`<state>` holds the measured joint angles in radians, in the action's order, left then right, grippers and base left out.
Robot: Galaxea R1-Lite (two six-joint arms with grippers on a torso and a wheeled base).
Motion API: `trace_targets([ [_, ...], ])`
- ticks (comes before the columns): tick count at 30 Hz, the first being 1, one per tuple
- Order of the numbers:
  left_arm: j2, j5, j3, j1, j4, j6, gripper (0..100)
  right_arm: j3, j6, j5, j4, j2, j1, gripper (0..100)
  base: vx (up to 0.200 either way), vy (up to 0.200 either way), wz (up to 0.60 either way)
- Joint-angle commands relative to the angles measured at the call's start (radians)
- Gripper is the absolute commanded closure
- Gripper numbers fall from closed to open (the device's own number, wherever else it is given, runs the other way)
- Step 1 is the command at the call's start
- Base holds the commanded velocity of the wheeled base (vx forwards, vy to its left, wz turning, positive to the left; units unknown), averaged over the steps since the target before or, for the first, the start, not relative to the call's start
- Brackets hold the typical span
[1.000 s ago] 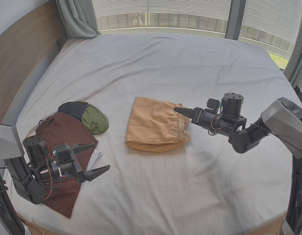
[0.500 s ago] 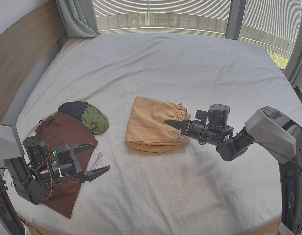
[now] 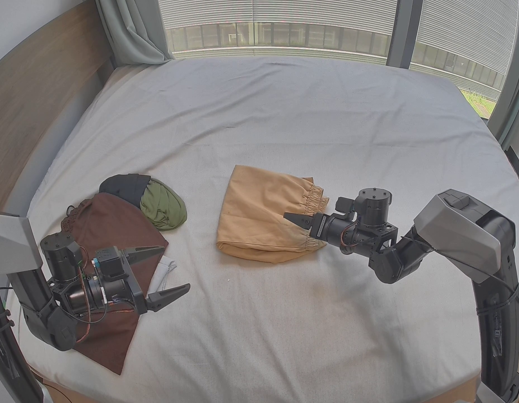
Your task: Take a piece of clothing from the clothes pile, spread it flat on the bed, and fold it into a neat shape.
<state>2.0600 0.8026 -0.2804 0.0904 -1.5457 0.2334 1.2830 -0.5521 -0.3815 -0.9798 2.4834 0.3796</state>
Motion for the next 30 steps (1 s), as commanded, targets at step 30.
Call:
trace_targets([
  [30, -0.339, 0.06, 0.185, 0.176, -0.001, -0.009, 0, -0.985, 0.488, 0.07, -0.281, -0.939, -0.215, 0, 0.0, 0.0, 0.0],
])
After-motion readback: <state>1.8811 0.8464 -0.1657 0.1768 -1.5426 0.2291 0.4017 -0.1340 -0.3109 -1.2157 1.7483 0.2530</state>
